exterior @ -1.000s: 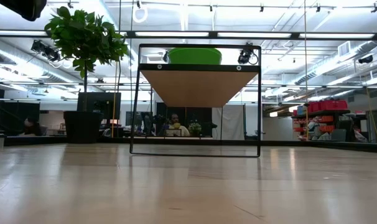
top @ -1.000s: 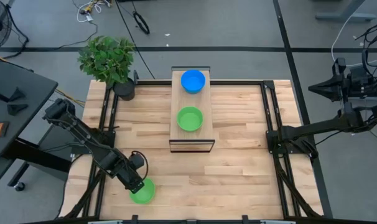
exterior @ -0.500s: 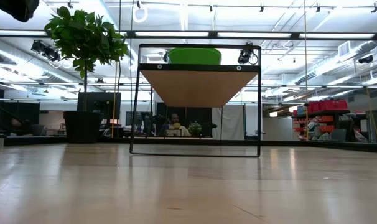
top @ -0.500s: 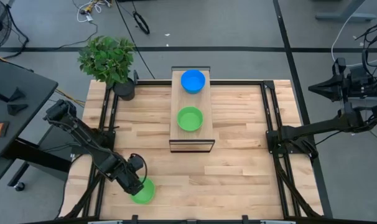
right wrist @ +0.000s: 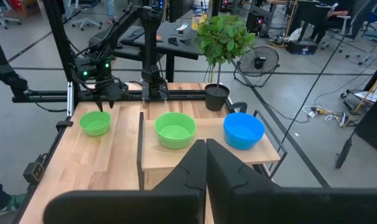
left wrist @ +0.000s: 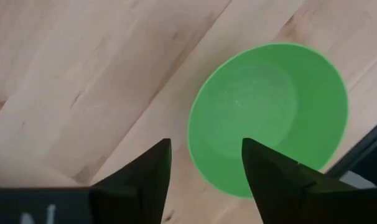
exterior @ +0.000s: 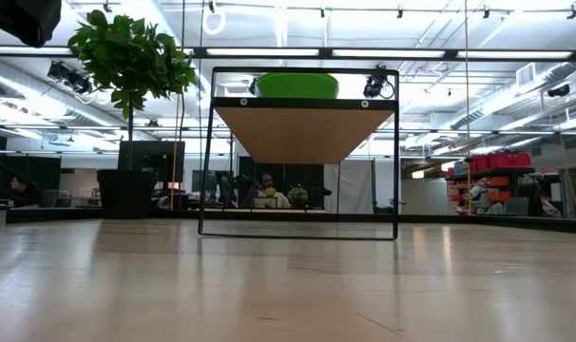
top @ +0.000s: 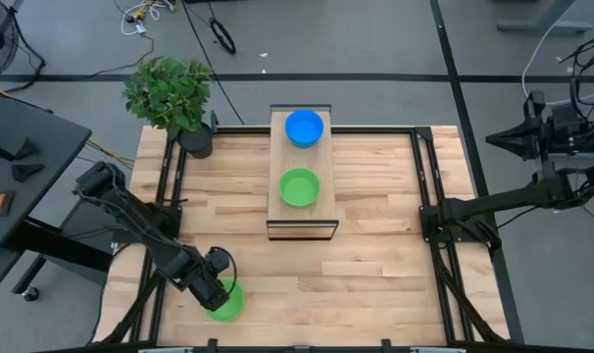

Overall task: Pick & Place Mini bowls
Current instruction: Stack the green bowl on the green bowl on the shelf

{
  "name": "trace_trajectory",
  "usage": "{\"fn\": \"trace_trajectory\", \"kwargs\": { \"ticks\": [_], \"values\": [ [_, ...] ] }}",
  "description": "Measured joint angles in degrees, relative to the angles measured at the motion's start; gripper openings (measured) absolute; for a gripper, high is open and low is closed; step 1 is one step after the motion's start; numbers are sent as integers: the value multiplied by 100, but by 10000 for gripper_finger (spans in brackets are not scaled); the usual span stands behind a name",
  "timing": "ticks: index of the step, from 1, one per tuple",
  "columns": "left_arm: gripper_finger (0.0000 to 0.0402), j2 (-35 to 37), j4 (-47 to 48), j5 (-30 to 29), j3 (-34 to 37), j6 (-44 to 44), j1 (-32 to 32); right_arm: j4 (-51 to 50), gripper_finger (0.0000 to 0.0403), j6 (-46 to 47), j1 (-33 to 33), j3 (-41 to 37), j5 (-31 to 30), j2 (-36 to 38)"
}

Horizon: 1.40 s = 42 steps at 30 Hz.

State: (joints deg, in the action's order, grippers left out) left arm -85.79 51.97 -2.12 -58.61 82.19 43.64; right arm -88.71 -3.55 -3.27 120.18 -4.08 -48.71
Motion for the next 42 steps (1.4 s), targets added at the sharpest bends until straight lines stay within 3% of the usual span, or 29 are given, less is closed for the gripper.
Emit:
{"fn": "trace_trajectory", "kwargs": {
  "ticks": [29, 42],
  "values": [
    [185, -167, -869, 148, 664, -191, 0, 0, 6, 0, 1, 0, 0, 0],
    [119, -167, -873, 239, 664, -328, -9, 0, 6, 0, -1, 0, 0, 0]
  ]
}}
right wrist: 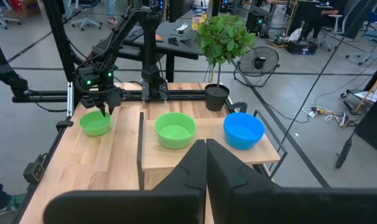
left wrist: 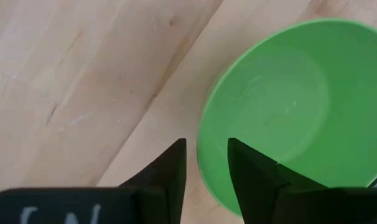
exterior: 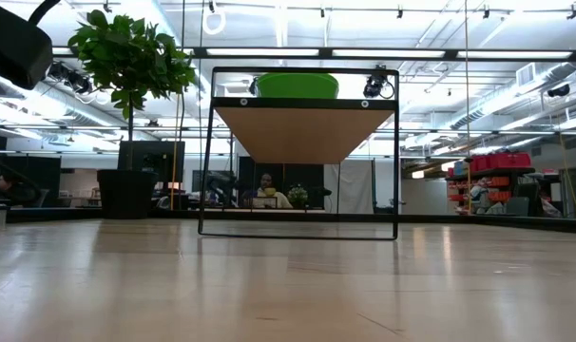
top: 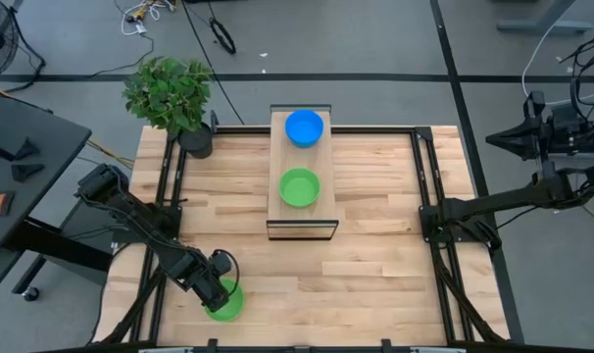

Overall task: Pick & Place Mini bowls
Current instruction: Stack the green bowl on the green bowl on the shelf

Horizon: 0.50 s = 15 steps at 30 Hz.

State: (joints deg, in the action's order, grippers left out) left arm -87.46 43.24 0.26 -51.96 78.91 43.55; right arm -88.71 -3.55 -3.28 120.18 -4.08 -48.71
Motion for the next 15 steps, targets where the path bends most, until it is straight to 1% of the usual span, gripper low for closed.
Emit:
{"fn": "trace_trajectory", "kwargs": {
  "ticks": [15],
  "values": [
    [114, 0, 0, 69, 0, -12, 0, 0, 6, 0, 0, 0, 0, 0]
  ]
}}
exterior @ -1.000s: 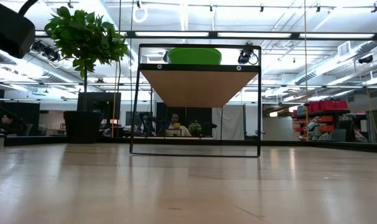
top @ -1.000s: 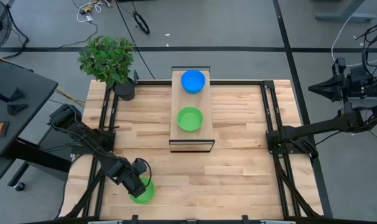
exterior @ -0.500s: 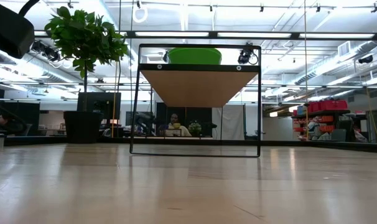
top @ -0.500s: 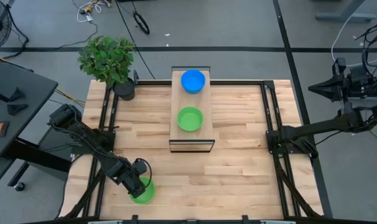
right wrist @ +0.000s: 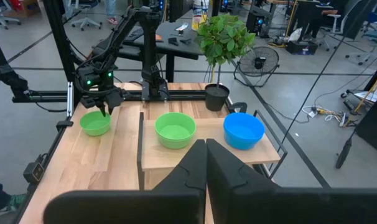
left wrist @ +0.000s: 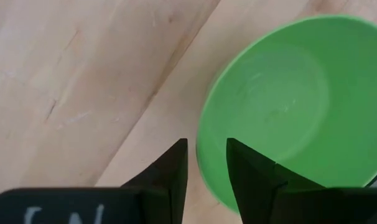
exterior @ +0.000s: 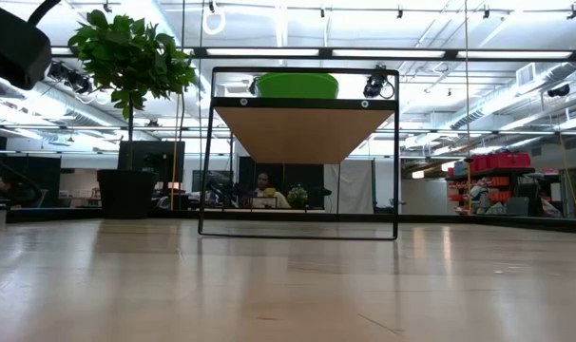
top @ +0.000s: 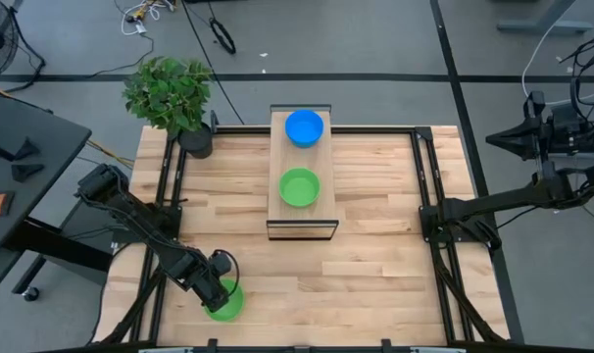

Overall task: Pick & Place Mini bowls
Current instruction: Stack the green bowl on the green bowl on the shelf

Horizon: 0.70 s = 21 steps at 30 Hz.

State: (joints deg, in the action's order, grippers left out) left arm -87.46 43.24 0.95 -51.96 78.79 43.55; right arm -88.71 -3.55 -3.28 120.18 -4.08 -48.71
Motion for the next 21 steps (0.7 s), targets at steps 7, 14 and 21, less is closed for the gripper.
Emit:
{"fn": "trace_trajectory", "kwargs": {
  "ticks": [7, 14, 21],
  "values": [
    [105, 2, 0, 7, 0, 3, 0, 0, 6, 0, 0, 0, 0, 0],
    [54, 2, 1, 2, 0, 3, 0, 0, 6, -2, 1, 0, 0, 0],
    [9, 4, -2, -12, -7, -1, 0, 0, 6, 0, -1, 0, 0, 0]
  ]
}}
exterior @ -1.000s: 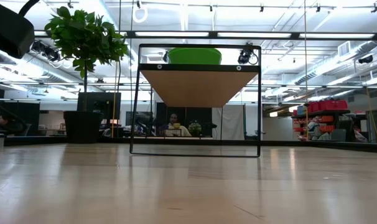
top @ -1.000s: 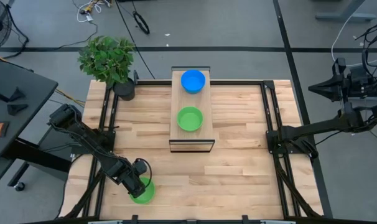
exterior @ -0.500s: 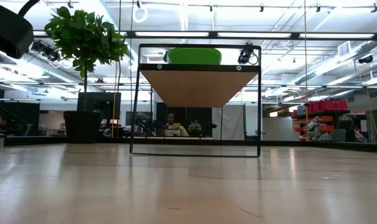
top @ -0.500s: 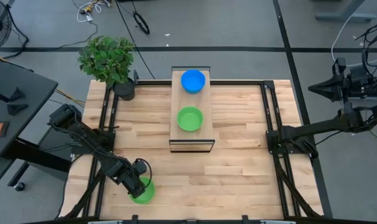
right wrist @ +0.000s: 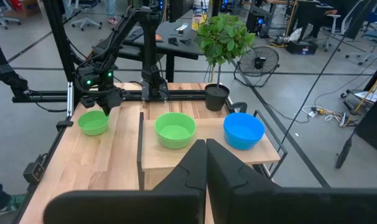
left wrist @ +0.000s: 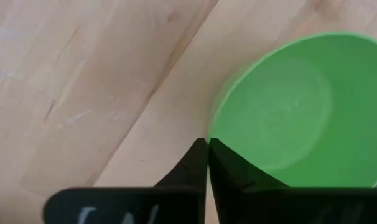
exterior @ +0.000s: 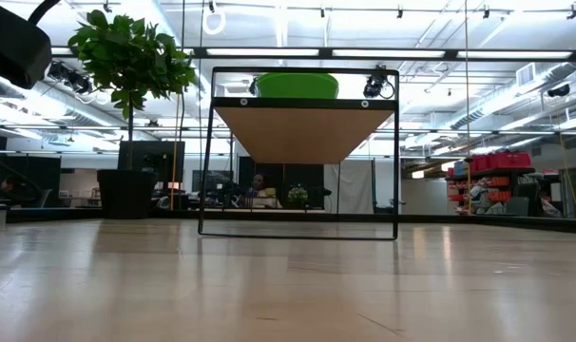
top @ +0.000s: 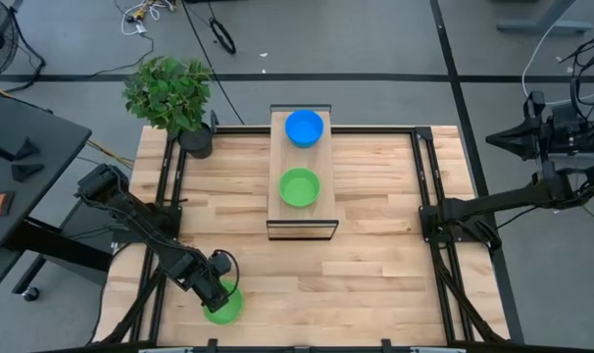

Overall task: Pick & Place Mini bowls
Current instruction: Stack the green bowl on the green bowl on the shelf

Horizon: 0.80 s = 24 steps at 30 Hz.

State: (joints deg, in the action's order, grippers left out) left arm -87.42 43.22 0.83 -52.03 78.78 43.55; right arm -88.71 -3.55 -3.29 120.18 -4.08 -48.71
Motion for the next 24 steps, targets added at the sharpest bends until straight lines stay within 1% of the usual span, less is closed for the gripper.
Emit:
{"fn": "trace_trajectory", "kwargs": {
  "ticks": [9, 15, 24],
  "values": [
    [4, 15, 0, -32, -2, -4, 0, 0, 6, 0, 2, 0, 0, 0],
    [3, 198, 62, -79, -62, -14, -35, 0, 6, 0, 2, 0, 0, 0],
    [1, 475, 218, -552, -586, -436, -322, 0, 6, 0, 1, 0, 0, 0]
  ]
}}
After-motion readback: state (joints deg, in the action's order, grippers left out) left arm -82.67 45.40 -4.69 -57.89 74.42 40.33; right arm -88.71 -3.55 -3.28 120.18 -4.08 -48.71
